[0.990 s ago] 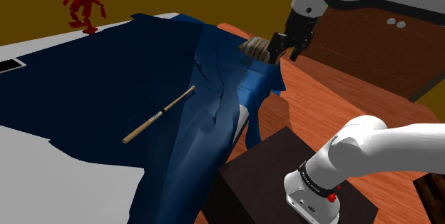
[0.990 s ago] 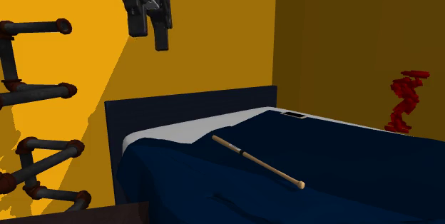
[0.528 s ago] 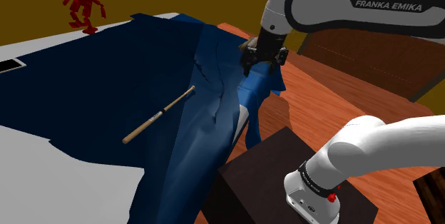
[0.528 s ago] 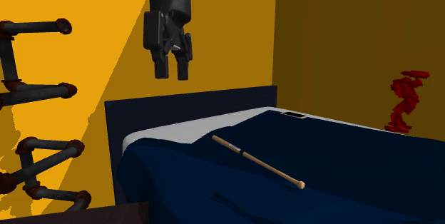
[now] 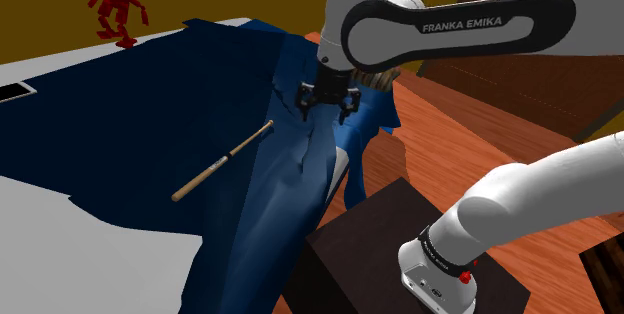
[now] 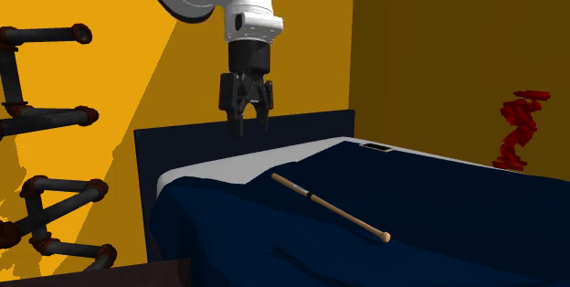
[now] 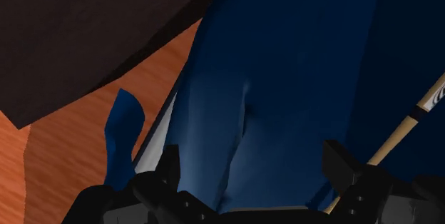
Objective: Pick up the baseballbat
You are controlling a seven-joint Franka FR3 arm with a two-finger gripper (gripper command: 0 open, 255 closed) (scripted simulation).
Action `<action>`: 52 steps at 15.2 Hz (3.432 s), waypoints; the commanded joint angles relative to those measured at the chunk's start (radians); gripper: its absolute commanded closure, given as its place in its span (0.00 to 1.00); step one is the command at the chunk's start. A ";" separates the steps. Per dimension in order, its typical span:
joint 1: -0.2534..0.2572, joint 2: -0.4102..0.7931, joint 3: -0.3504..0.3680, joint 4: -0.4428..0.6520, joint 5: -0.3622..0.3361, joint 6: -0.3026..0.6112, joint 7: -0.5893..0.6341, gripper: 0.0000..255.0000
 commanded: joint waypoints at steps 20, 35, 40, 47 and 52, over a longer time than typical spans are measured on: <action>0.103 0.913 0.039 0.574 -0.378 0.227 0.864 0.00; 0.144 1.036 -0.005 0.633 -0.421 0.290 0.917 1.00; 0.143 1.037 -0.005 0.636 -0.420 0.288 0.914 1.00; 0.130 0.986 0.014 0.637 -0.396 0.238 0.903 1.00; 0.120 0.947 0.028 0.648 -0.375 0.191 0.892 1.00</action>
